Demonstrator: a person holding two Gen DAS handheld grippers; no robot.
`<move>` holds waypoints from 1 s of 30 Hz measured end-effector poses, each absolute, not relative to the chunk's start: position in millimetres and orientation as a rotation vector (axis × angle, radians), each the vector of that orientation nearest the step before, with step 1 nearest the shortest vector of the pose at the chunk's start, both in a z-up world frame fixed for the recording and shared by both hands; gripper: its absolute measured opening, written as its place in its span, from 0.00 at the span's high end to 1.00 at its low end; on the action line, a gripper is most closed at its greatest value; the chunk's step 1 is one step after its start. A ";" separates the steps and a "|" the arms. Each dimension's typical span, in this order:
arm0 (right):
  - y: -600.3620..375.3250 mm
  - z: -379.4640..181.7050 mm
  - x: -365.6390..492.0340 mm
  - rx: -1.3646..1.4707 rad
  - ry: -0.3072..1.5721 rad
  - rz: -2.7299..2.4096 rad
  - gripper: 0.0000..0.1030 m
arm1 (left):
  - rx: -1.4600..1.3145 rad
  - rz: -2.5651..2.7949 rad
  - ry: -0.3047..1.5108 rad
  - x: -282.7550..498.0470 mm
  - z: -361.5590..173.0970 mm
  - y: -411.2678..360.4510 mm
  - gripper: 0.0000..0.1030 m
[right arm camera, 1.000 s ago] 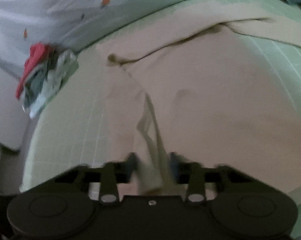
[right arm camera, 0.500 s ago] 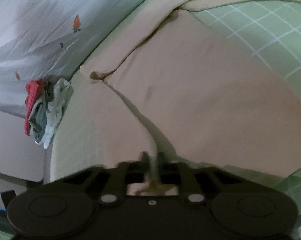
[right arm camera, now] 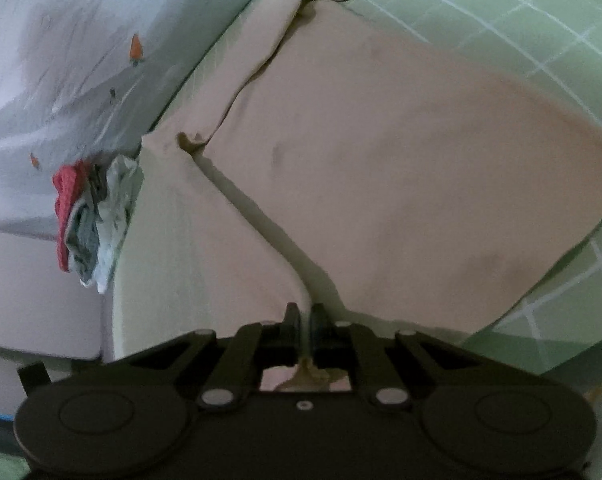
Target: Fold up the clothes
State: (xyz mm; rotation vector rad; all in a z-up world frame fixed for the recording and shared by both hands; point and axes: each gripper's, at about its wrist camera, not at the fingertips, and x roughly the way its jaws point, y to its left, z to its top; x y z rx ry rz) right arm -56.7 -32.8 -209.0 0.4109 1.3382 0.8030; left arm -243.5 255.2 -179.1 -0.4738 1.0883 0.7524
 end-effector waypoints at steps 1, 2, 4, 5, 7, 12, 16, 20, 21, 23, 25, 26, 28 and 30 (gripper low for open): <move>-30.8 -206.9 -57.1 0.389 1.336 0.809 0.91 | -0.480 0.756 1.093 -242.3 -178.9 256.8 0.00; -28.2 -203.2 -56.8 0.363 1.329 0.816 0.87 | -0.488 0.762 1.097 -240.8 -178.6 258.3 0.00; -28.1 -194.7 -53.7 0.332 1.296 0.826 0.71 | -0.505 0.778 1.100 -237.6 -178.5 261.7 0.00; -29.5 -190.2 -51.0 0.322 1.275 0.830 0.65 | -0.513 0.788 1.099 -234.9 -177.9 263.8 0.00; -35.4 -183.2 -40.4 0.323 1.237 0.825 0.61 | -0.531 0.807 1.093 -229.3 -177.3 269.3 0.00; -46.5 -172.4 -5.2 0.326 1.184 0.748 0.60 | -0.633 0.838 1.033 -217.2 -171.8 289.8 0.00; -52.9 -164.0 27.4 0.301 1.148 0.678 0.60 | -0.687 0.862 0.972 -198.7 -161.6 309.9 0.00; -45.5 -155.5 68.1 0.263 1.104 0.633 0.57 | -0.705 0.882 0.915 -172.1 -149.3 335.6 0.00; -40.4 -153.4 80.0 0.246 1.088 0.627 0.56 | -0.706 0.884 0.900 -163.6 -145.8 343.6 0.00; -29.1 -151.2 100.6 0.214 1.059 0.612 0.55 | -0.700 0.890 0.871 -145.9 -139.3 357.4 0.00; -16.7 -149.8 124.9 0.181 1.028 0.593 0.54 | -0.679 0.897 0.858 -128.3 -135.7 371.2 0.00; -8.9 -150.0 138.4 0.170 1.012 0.583 0.54 | -0.663 0.897 0.859 -117.6 -135.5 377.7 0.00; 5.6 -150.9 164.1 0.151 0.987 0.556 0.54 | -0.632 0.897 0.877 -99.4 -138.1 388.9 0.00; 19.1 -152.7 188.9 0.133 0.967 0.526 0.54 | -0.604 0.898 0.899 -83.3 -142.5 399.8 0.00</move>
